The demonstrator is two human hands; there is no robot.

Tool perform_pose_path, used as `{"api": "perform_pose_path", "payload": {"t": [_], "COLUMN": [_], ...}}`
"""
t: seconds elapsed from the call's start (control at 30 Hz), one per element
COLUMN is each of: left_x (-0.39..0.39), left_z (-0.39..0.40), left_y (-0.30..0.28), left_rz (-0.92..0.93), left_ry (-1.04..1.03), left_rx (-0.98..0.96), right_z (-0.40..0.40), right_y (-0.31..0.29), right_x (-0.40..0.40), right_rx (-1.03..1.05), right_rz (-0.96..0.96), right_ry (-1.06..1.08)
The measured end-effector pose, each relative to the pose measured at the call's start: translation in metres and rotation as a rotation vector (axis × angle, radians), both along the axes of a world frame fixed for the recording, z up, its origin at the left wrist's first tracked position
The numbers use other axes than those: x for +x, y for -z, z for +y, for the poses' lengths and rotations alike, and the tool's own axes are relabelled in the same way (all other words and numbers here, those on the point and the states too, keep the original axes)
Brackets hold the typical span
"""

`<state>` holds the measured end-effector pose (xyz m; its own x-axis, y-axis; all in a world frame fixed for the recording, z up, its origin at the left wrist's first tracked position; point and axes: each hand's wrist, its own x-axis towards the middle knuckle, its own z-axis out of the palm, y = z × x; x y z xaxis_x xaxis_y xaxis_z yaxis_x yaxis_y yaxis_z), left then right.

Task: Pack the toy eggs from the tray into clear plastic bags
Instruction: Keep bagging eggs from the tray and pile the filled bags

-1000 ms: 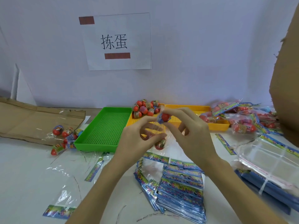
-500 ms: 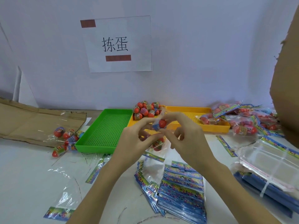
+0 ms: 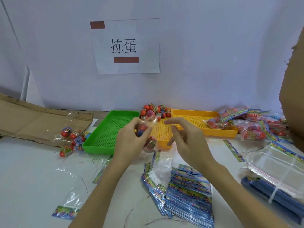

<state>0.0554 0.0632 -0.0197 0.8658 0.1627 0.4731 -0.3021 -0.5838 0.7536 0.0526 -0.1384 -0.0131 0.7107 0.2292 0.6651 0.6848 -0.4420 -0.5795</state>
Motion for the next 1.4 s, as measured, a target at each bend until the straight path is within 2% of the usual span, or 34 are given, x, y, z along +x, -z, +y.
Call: {"api": "perform_pose_path", "payload": {"t": [0.1,0.23,0.3,0.53,0.67,0.8,0.93,1.07,1.23,1.3,1.4], "left_x": [0.003,0.004,0.004,0.001,0.000,-0.001,-0.001,0.001,-0.001,-0.002,-0.006], "left_z": [0.011,0.016,0.016,0.012,0.012,0.011,0.009,0.006,0.002,-0.001,-0.007], "left_y": [-0.001,-0.002,-0.003,-0.007,-0.008,-0.007,-0.007,-0.004,-0.003,-0.004,-0.006], "left_rz": [0.030,0.100,0.114,0.092,0.091,0.119,0.135,0.163,0.150,0.147,0.120], "left_ry": [-0.128,-0.121,-0.125,-0.089,-0.066,-0.032,-0.008,0.005,0.045,0.092,0.177], "left_rx": [-0.171,-0.458,-0.523,-0.496,-0.472,-0.440,-0.393,-0.349,-0.262,-0.217,-0.146], "right_z": [0.009,0.030,0.044,0.073,0.073,0.063,0.038,0.014,0.001,-0.003,-0.008], "right_y": [0.006,0.009,0.006,0.006,0.013,0.008,0.004,0.008,0.007,-0.002,-0.018], "right_x": [0.022,0.065,0.090,0.140,0.139,0.119,0.081,0.043,0.009,0.003,-0.006], "right_rx": [-0.106,-0.324,-0.407,-0.605,-0.671,-0.409,-0.180,0.096,0.627,0.692,0.685], "right_rz": [0.055,0.133,0.154,0.305,0.132,0.075,0.103,0.259,0.487,0.476,0.388], "right_ry": [0.083,0.057,0.062,0.075,0.234,0.200,0.136,0.086,0.021,0.001,-0.048]}}
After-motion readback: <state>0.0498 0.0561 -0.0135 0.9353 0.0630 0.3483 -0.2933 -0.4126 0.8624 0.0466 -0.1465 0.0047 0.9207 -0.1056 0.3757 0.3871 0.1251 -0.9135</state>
